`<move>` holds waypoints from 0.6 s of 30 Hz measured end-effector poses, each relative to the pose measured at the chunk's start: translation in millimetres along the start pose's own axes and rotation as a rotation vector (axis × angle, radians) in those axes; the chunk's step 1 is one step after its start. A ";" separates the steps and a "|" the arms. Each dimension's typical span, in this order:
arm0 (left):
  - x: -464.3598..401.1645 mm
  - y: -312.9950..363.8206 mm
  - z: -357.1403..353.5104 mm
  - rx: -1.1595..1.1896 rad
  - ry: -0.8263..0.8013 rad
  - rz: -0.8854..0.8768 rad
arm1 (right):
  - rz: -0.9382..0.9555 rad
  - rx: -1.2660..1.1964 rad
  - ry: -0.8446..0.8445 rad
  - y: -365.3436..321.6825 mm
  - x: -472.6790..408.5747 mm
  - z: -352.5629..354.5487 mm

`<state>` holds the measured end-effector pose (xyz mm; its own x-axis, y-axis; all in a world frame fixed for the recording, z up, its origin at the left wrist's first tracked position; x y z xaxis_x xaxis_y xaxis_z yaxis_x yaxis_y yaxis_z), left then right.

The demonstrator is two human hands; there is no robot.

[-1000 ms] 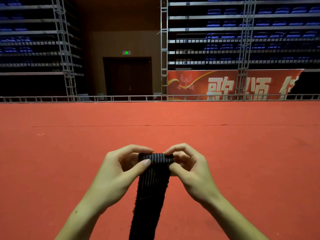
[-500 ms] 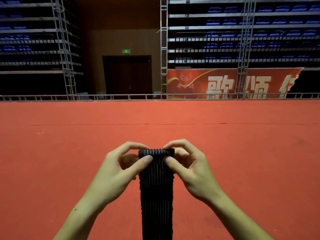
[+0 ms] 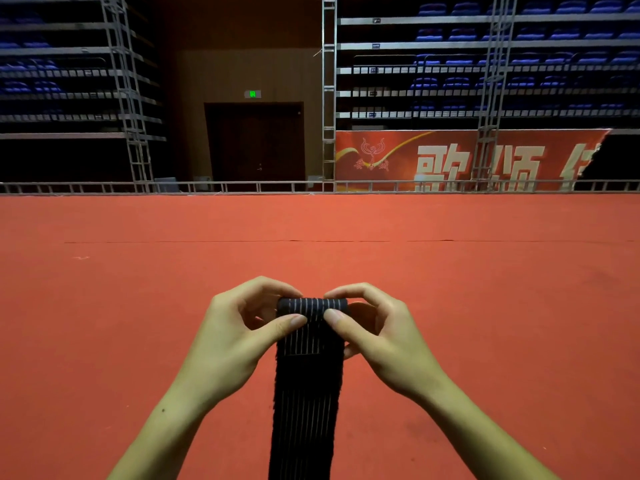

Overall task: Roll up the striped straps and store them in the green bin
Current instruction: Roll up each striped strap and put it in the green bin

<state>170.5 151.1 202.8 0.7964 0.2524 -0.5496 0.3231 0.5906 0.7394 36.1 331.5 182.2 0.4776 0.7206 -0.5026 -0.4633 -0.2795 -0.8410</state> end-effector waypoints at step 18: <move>3.2 -2.3 -8.5 0.184 -0.054 0.094 | 0.073 -0.011 0.040 10.7 2.7 -2.3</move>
<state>168.0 157.1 196.1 0.8522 0.2551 -0.4567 0.3301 0.4150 0.8478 34.1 329.0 171.4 0.4724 0.6721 -0.5702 -0.4896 -0.3378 -0.8039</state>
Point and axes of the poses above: each hand's wrist, its own x-axis away from the middle knuckle, its own z-axis out of the back of the hand, y = z × x, the point moved 2 cm from there along -x, towards the middle knuckle, and after that the axes turned 7 degrees about -y, right-handed, at the moved point
